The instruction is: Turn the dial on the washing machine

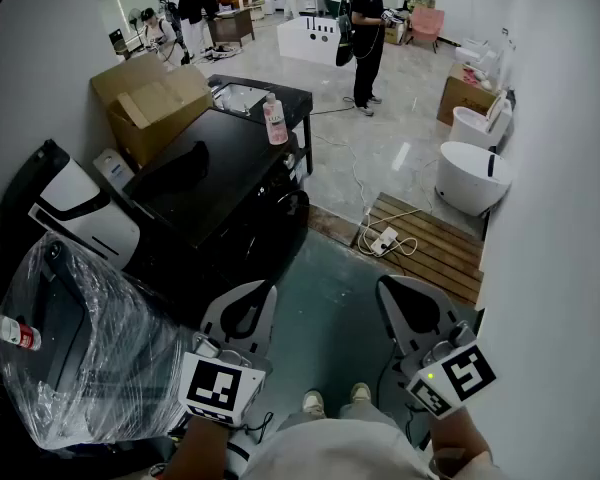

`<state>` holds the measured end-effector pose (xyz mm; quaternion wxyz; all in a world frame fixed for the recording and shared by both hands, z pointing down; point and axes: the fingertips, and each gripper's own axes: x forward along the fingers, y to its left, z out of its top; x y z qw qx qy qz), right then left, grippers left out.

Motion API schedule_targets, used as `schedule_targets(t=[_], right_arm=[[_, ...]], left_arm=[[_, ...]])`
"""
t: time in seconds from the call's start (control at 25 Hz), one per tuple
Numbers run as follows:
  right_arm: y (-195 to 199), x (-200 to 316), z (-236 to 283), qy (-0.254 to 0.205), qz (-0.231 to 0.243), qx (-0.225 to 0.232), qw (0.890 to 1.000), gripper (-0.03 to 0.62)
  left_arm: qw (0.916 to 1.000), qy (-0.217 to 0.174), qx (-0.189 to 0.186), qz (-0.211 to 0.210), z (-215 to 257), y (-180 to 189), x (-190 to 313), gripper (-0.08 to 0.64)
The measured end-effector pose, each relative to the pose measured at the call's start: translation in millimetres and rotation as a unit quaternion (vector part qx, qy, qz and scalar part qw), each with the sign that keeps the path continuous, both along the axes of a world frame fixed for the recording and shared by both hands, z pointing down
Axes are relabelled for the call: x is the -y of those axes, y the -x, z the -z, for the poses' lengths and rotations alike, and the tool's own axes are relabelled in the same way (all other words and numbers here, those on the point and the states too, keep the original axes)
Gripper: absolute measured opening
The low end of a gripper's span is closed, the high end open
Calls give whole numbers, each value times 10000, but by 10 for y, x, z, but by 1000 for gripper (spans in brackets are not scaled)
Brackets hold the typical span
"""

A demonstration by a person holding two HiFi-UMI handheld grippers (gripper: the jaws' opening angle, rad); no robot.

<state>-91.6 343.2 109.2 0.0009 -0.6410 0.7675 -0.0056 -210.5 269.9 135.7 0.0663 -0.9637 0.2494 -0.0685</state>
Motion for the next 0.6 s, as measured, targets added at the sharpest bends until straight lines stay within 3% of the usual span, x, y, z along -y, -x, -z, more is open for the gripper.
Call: schedule_targets(t=[0.12,0.6], right_arm=[[23,5,-31,17,-24,32,10000,23],[170,56,-7,-56,-207,-21,9998,24]], left_arm=[[9997,-165,147,-49,-107,69,46,20],[9994,-292,24,-180,-47,256,122,20]])
